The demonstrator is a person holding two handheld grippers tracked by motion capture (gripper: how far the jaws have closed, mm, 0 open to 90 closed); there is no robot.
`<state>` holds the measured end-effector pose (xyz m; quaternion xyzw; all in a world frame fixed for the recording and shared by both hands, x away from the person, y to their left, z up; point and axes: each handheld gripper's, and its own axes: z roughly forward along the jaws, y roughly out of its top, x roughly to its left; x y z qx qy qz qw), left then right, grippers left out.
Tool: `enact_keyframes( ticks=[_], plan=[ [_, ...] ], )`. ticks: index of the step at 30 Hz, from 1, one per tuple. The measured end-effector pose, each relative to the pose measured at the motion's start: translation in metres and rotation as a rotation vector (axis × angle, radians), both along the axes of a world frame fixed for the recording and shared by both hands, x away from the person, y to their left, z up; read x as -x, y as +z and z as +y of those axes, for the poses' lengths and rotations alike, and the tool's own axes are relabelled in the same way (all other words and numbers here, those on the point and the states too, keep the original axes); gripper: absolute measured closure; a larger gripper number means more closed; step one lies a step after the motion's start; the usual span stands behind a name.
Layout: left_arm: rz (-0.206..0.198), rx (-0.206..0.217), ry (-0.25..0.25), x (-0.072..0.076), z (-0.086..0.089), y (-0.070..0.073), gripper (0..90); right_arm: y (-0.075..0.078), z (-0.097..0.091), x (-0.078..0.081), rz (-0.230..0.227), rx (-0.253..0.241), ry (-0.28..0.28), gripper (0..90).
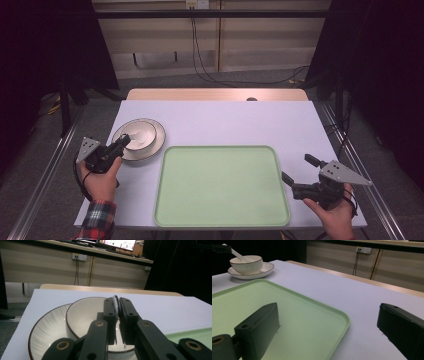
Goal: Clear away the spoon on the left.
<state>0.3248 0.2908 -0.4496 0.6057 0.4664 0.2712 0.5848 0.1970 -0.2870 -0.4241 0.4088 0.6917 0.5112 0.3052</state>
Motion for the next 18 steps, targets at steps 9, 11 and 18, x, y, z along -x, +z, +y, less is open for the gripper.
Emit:
enact_keyframes(
  ticks=[9,11,18],
  plan=[
    [-0.016,0.001,0.028,-0.017,-0.007,0.007,84.3,0.000,0.000,-0.001,0.000,0.001,0.006,3.7],
    [-0.019,0.009,0.030,-0.021,-0.009,0.008,84.3,-0.001,0.000,-0.001,0.000,-0.002,0.002,3.7],
    [-0.022,0.006,0.052,-0.030,-0.014,0.008,84.5,0.000,-0.001,-0.001,0.003,-0.011,0.005,3.7]
  ],
)
